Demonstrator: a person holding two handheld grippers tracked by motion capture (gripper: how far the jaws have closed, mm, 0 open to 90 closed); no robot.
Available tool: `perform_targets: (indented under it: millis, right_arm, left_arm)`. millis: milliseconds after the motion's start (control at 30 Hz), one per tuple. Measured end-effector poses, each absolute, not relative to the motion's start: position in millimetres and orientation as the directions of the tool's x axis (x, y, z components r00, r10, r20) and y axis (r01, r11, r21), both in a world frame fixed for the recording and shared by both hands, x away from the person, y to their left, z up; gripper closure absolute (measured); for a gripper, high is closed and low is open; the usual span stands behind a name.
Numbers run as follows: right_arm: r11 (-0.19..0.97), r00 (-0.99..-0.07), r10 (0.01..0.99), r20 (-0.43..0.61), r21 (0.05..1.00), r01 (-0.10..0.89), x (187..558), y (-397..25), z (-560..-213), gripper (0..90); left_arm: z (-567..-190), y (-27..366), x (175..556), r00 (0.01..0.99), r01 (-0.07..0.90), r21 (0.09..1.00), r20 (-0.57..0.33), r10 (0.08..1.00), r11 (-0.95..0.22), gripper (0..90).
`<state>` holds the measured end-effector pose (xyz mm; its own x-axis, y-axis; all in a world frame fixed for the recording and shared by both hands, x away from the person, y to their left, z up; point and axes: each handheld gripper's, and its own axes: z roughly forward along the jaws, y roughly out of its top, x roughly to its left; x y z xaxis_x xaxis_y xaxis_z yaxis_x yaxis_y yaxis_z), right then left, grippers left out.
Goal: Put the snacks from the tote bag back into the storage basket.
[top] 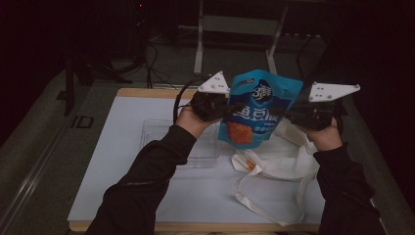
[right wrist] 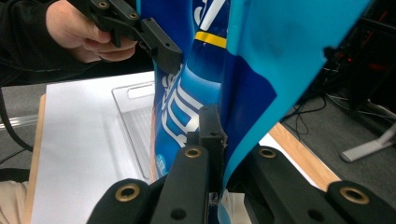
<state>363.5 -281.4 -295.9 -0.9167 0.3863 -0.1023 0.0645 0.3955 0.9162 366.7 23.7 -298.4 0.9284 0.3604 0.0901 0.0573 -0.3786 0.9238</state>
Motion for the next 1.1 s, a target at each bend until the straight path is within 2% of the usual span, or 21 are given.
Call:
perform_targets:
  millis: [1100]
  right_arm:
    - [0.394, -0.968, 0.234, -0.087, 0.919, 0.013, 377, -168, -302, 89.1]
  left_arm:
    - [-305, 139, 350, 0.89, 0.112, 0.924, 0.07, 0.45, -0.365, 90.0]
